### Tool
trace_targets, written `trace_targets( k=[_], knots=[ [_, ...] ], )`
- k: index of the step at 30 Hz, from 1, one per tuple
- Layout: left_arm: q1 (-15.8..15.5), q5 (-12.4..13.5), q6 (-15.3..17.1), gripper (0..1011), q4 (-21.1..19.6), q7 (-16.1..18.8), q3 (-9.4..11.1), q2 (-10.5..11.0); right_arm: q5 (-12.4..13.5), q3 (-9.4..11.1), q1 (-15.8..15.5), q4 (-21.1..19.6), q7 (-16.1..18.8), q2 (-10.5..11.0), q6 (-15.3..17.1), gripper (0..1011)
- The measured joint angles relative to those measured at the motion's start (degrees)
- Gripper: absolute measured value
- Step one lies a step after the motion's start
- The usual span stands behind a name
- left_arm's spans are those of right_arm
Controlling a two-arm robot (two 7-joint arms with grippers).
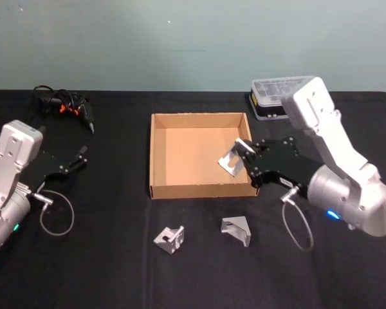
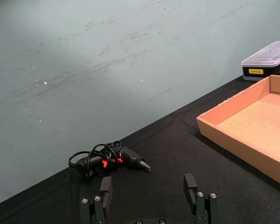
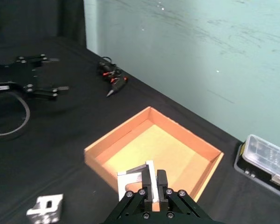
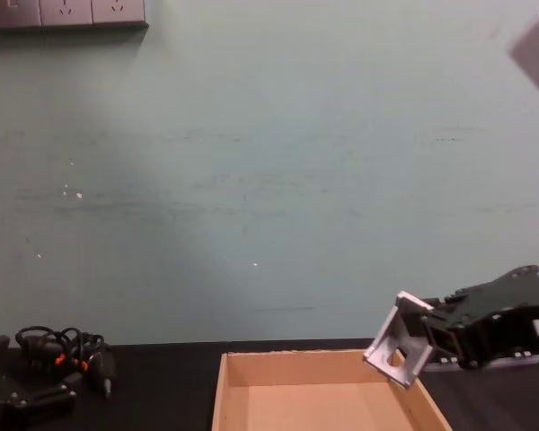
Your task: Use one hand to pick up the angle iron from the table and place it into the box.
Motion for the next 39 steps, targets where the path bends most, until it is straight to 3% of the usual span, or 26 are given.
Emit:
trace_targets(
  k=[21,31,39],
  knots=[
    [0.00,0.00,0.00,1000,0.00,0.00,0.00,0.00,-6.91,-4.22,10.58,18.68,-0.08,-10.69,0.66,74],
    [0.00,0.00,0.00,1000,0.00,0.00,0.00,0.00,-8.18,-4.13,12.47,24.35,0.39,-13.74,1.72,75],
    [0.00,0.00,0.00,1000,0.00,0.00,0.00,0.00,-9.26,-3.98,13.24,26.78,0.87,-14.84,1.91,74]
  ],
)
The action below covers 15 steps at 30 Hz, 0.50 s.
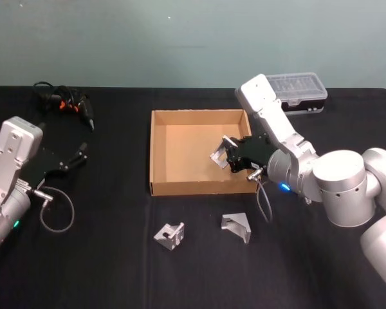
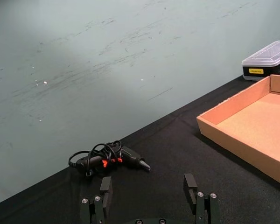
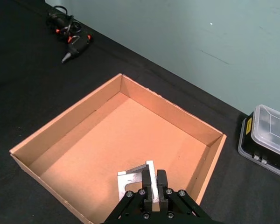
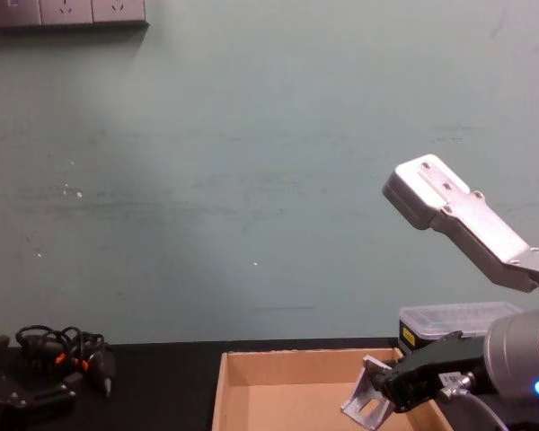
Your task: Use one hand to pick up the angle iron from the table and place it into the box.
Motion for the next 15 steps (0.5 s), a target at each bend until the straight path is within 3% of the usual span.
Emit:
trace_targets(
  k=[15],
  knots=[
    [0.00,0.00,0.00,1000,0.00,0.00,0.00,0.00,-1.60,1.40,0.06,2.18,0.73,-1.22,0.64,75]
  ],
)
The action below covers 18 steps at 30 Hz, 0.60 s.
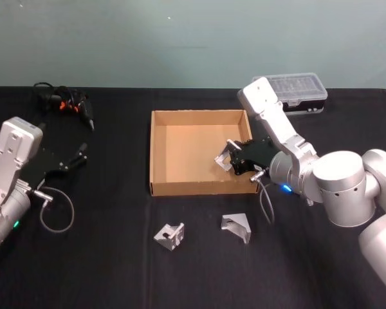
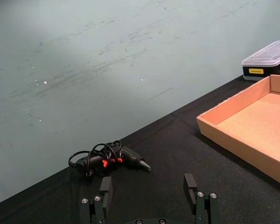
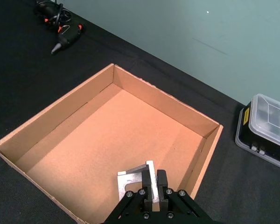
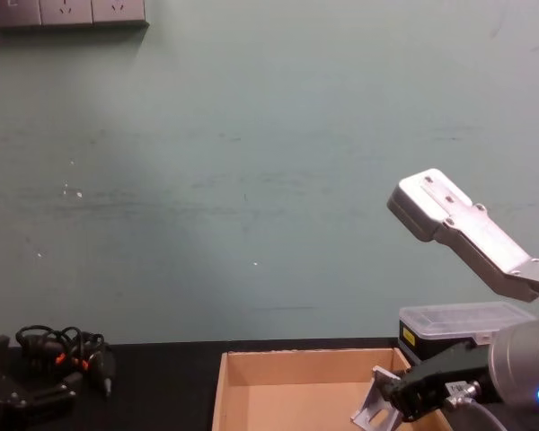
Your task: Use one hand to pick up the angle iron from the table and place it into the box.
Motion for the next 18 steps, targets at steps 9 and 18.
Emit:
trace_targets(
  k=[9,18],
  knots=[
    [0.00,0.00,0.00,1000,0.00,0.00,0.00,0.00,-0.72,0.84,-0.33,0.22,0.67,-0.40,0.18,125],
    [0.00,0.00,0.00,1000,0.00,0.00,0.00,0.00,-1.56,2.11,-0.79,0.17,0.72,-0.95,-0.19,396]
  ],
)
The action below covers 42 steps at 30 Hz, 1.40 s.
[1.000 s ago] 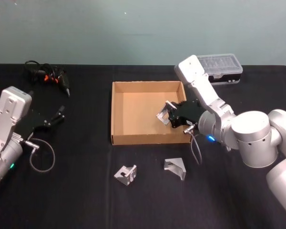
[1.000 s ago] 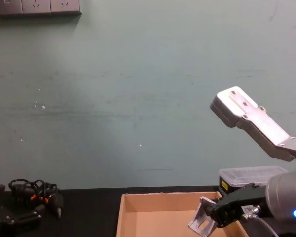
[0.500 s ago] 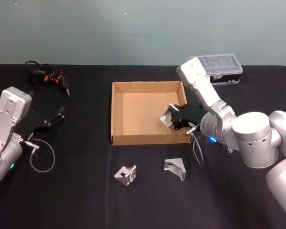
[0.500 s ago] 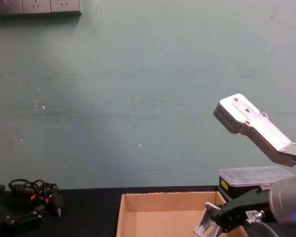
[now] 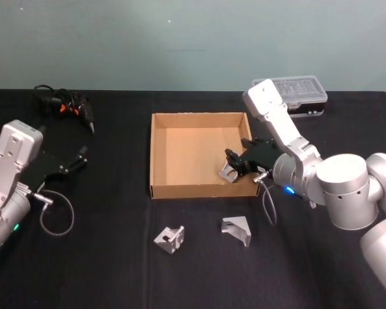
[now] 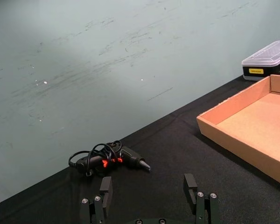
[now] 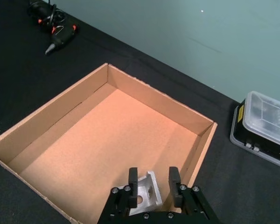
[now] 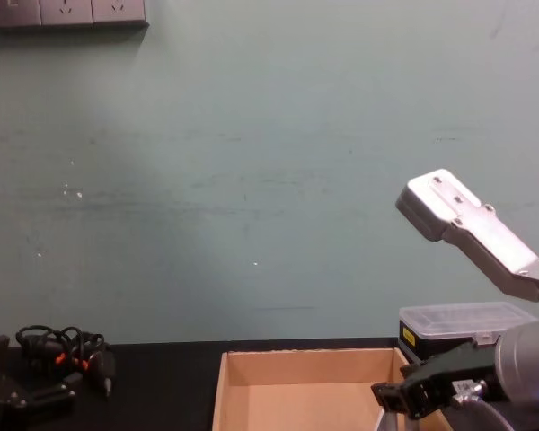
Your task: Use one hand to pick up the angle iron from the table and place it into the box.
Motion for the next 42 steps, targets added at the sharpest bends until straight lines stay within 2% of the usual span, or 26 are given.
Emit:
trace_targets(
  k=[3,4,7,8,9,12,13,16,18,19,21,26,33,37,38,42],
  knots=[
    [0.00,0.00,0.00,1000,0.00,0.00,0.00,0.00,-0.05,0.71,-0.32,-0.54,0.00,-0.08,-0.27,482],
    [0.00,0.00,0.00,1000,0.00,0.00,0.00,0.00,-0.07,0.87,-0.41,-0.70,0.01,-0.09,-0.36,539],
    [0.00,0.00,0.00,1000,0.00,0.00,0.00,0.00,-0.08,1.54,-0.76,-1.45,0.32,-0.06,-0.61,599],
    [0.00,0.00,0.00,1000,0.00,0.00,0.00,0.00,-0.07,1.91,-0.99,-1.92,0.51,0.00,-0.74,664],
    [0.00,0.00,0.00,1000,0.00,0.00,0.00,0.00,-0.07,2.10,-1.11,-2.17,0.65,0.05,-0.82,664],
    [0.00,0.00,0.00,1000,0.00,0.00,0.00,0.00,0.00,2.80,-1.71,-3.22,1.41,0.43,-1.22,783],
    [0.00,0.00,0.00,1000,0.00,0.00,0.00,0.00,0.03,2.93,-1.86,-3.52,1.61,0.55,-1.31,790],
    [0.00,0.00,0.00,1000,0.00,0.00,0.00,0.00,0.21,3.63,-2.78,-5.33,2.73,1.42,-1.80,890],
    [0.00,0.00,0.00,1000,0.00,0.00,0.00,0.00,0.38,4.01,-3.31,-6.20,3.27,1.89,-1.98,918],
    [0.00,0.00,0.00,1000,0.00,0.00,0.00,0.00,0.57,4.51,-3.90,-7.32,4.01,2.47,-2.23,970],
    [0.00,0.00,0.00,1000,0.00,0.00,0.00,0.00,0.97,5.30,-4.84,-9.07,5.07,3.39,-2.51,1004],
    [0.00,0.00,0.00,1000,0.00,0.00,0.00,0.00,1.70,6.81,-6.84,-12.39,7.19,5.56,-3.33,1004],
    [0.00,0.00,0.00,1000,0.00,0.00,0.00,0.00,4.17,9.09,-9.83,-17.10,10.56,9.44,-4.66,1004],
    [0.00,0.00,0.00,1000,0.00,0.00,0.00,0.00,6.27,10.16,-11.54,-19.98,13.45,12.75,-6.59,1004],
    [0.00,0.00,0.00,1000,0.00,0.00,0.00,0.00,6.27,10.16,-11.54,-19.98,13.45,12.75,-6.59,1004],
    [0.00,0.00,0.00,1000,0.00,0.00,0.00,0.00,8.17,10.78,-12.92,-22.31,17.27,16.69,-8.86,1004]
  ],
)
